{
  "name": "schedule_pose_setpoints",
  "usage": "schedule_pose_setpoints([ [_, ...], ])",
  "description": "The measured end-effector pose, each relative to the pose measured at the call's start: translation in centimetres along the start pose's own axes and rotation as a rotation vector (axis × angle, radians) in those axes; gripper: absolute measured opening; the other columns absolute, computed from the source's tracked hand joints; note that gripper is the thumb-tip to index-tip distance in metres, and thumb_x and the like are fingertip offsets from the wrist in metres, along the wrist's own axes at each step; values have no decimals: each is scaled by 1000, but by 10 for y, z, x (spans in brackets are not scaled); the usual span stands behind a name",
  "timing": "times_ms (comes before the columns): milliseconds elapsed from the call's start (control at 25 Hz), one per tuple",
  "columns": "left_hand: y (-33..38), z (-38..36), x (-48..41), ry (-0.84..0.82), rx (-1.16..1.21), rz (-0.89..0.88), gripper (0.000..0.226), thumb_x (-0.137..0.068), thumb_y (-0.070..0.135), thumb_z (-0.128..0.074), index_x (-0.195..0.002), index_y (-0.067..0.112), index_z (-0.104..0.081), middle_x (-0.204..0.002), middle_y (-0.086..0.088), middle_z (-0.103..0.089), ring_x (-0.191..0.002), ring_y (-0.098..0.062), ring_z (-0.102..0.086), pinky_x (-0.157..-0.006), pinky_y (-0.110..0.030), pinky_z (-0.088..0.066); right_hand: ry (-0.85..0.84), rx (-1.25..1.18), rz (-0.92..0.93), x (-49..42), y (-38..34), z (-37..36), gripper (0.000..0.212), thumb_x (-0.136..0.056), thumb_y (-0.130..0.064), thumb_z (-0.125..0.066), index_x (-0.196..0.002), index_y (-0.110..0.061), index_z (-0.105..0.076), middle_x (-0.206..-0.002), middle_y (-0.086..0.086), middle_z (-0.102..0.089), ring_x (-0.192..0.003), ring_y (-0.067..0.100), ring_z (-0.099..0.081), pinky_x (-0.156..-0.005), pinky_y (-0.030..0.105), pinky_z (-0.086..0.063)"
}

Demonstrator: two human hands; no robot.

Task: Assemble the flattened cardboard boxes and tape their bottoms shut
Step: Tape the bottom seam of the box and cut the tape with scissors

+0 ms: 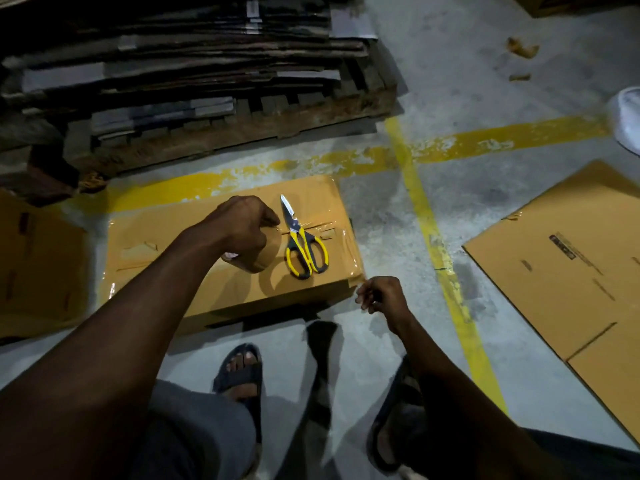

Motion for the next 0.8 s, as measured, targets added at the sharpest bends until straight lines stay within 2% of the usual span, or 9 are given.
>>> schedule_pose_setpoints([
  [80,6,-2,-4,-11,-8,-8,59,-69,3,-60,-124,22,-64,-129,0,-62,-121,-21,-54,-95,-28,-45,-10,-58,20,-10,-1,-3,24,-86,-7,-49,-82,-4,-73,-87,20,-73,-58,26,-58,-48,23,-40],
  [160,9,-4,-5,-33,-18,-15,59,-69,3,-61,-125,21,-63,-130,-1,-62,-122,-22,-54,-94,-28,-45,16,-69,2,-19,2,-5,27,-87,-4,-48,-83,-9,-75,-95,21,-73,-71,27,-59,-52,23,-46],
  [400,12,-3,-6,-41,-38,-11,58,-73,1,-62,-128,19,-61,-133,-2,-59,-123,-22,-52,-95,-28,-43,110,-43,-134,-31,23,-2,16,-82,-8,-61,-77,-11,-75,-82,12,-73,-77,27,-70,-62,31,-53],
  [480,14,-5,-7,-45,-30,-11,59,-72,2,-63,-127,20,-62,-132,-1,-59,-123,-23,-52,-97,-30,-44,277,76,-149,-27,36,9,12,-81,-16,-63,-78,-17,-75,-88,12,-74,-78,27,-70,-68,36,-54],
  [520,14,-5,-8,-45,-27,-11,59,-71,2,-63,-127,20,-62,-132,-1,-59,-123,-23,-52,-97,-30,-44,428,206,-71,-25,35,14,13,-82,-19,-61,-83,-18,-74,-95,12,-74,-84,28,-69,-74,37,-53],
  [600,13,-5,-9,-38,-28,-17,59,-71,2,-63,-127,20,-62,-133,-1,-59,-123,-23,-52,-98,-29,-43,643,463,250,-18,17,9,26,-88,-17,-54,-108,-13,-69,-118,15,-66,-109,31,-61,-92,36,-45],
  [680,11,-4,-10,-39,-26,-23,60,-71,2,-63,-128,21,-61,-133,-1,-59,-123,-23,-52,-99,-31,-44,553,616,562,-21,-5,-22,45,-95,-23,-44,-134,-2,-54,-139,21,-52,-131,32,-46,-108,35,-35],
  [720,10,-4,-11,-40,-23,-24,60,-70,3,-63,-128,20,-61,-133,-1,-59,-123,-23,-52,-99,-32,-45,470,697,631,-23,-12,-41,52,-99,-29,-36,-141,1,-46,-146,23,-45,-136,32,-41,-112,36,-32],
  [800,7,-5,-9,-45,-21,-24,60,-71,3,-64,-128,20,-61,-133,-1,-59,-123,-22,-52,-99,-32,-45,306,793,561,-32,-13,-66,65,-103,-43,-20,-148,2,-34,-151,23,-38,-139,34,-38,-113,40,-32],
])
Point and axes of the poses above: each hand's wrist, its own x-axis away from the middle knuckle, its own z-axis out of the back of the hand, y = z × x, the point moved 4 cm from there along -x, towards the middle knuckle
